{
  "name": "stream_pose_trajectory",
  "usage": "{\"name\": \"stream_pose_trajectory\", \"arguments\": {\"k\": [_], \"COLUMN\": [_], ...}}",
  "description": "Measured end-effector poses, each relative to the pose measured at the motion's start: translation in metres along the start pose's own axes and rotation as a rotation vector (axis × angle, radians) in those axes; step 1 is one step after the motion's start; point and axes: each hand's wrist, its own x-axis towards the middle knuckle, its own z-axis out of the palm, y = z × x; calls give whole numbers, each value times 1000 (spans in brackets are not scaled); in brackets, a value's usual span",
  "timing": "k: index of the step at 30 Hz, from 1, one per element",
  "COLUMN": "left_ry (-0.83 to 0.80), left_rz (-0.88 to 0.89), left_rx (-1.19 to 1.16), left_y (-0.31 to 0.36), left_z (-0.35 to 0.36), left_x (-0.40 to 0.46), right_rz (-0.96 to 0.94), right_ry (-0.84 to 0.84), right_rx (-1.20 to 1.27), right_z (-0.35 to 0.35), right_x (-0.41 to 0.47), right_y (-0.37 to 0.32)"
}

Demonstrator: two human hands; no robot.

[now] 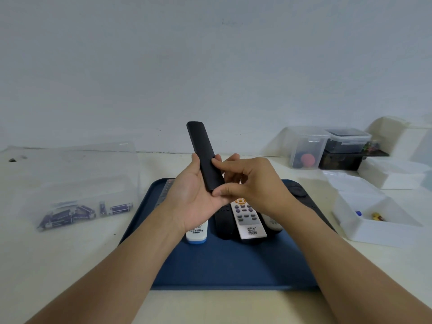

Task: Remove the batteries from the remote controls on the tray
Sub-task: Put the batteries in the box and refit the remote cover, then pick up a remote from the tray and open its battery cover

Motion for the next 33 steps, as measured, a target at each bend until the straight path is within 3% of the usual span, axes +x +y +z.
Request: {"name": "stream_pose_trajectory", "arguments": {"k": [6,8,11,15,18,21,25,28,33], "left_ry": [52,15,-6,12,-12,-80,-154,-182,-195], "left_rz": [48,56,148,275,390,390,342,273,239], "left_rx": [129,236,417,712,1093,1335,1822,2069,2130], "left_y": [8,4,-13,-32,-37,-40,-37,-36,-34], "left_z": [-2,-3,-1,2,-1,-4,-12,-16,-19], "left_x": [5,7,11,11,9,6,5,4,8], "right_rz": [-24,49,227,339,400,475,673,812,905], "right_ry": [-63,-111,-49,-126,-192,-113,103,-3,-105], "right_rx": [-110,-56,118,268,294,275,-77,-293,-331], "right_z": [4,-2,-17,-40,-43,-49,-89,-100,-90], "right_x": [1,2,4,1,0,2,-1,-6,-8], "right_y": [-8,-11,-12,-11,-7,-1,21,35,38]}}
